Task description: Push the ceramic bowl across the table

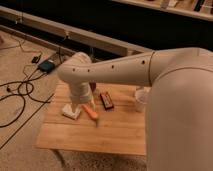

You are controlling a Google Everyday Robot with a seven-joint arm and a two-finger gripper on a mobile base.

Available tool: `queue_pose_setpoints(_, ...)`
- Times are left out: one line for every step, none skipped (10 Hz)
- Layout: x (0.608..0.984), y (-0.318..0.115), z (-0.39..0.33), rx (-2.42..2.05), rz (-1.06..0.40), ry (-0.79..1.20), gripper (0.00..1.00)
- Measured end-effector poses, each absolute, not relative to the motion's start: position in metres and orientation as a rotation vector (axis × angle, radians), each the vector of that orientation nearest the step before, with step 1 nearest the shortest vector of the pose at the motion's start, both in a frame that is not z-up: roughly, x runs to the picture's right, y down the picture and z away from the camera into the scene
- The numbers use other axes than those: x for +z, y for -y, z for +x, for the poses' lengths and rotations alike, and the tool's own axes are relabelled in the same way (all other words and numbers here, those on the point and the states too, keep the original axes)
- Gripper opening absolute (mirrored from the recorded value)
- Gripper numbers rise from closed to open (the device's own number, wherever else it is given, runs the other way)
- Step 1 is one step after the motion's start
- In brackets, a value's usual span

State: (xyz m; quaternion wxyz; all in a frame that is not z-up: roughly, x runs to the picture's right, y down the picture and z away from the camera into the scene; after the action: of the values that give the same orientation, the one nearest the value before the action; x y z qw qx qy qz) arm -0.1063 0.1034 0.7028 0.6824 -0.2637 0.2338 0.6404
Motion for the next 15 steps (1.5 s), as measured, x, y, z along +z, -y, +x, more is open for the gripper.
queue_pose_setpoints(0.703, -0.103, -0.106, 1.436, -0.592, -0.524, 0.65)
queue_pose_setpoints(0.703, -0.103, -0.106, 1.436, -0.592, -0.525, 0.65)
queue_pose_setpoints(0.703, -0.103, -0.106, 1.436, -0.592, -0.525, 0.65)
queue_pose_setpoints(0.703, -0.103, -0.106, 1.436, -0.592, -0.524, 0.65)
queue_pose_setpoints(0.703, -0.103, -0.106, 1.436, -0.592, -0.524, 0.65)
queue_pose_setpoints(0.703, -0.103, -0.106, 1.436, -0.592, -0.524, 0.65)
queue_pose_setpoints(0.703, -0.103, -0.106, 1.434, -0.593, -0.526, 0.65)
queue_pose_setpoints(0.707, -0.105, -0.103, 1.422, -0.597, -0.533, 0.65)
queue_pose_setpoints(0.714, -0.108, -0.096, 1.4, -0.605, -0.545, 0.65)
queue_pose_setpoints(0.721, -0.111, -0.09, 1.386, -0.611, -0.553, 0.65)
queue_pose_setpoints(0.731, -0.114, -0.081, 1.371, -0.616, -0.562, 0.65)
queue_pose_setpoints(0.74, -0.115, -0.072, 1.365, -0.617, -0.567, 0.65)
queue_pose_setpoints(0.748, -0.116, -0.063, 1.363, -0.618, -0.572, 0.65)
queue_pose_setpoints(0.761, -0.117, -0.05, 1.364, -0.619, -0.576, 0.65)
queue_pose_setpoints(0.772, -0.117, -0.04, 1.363, -0.62, -0.581, 0.65)
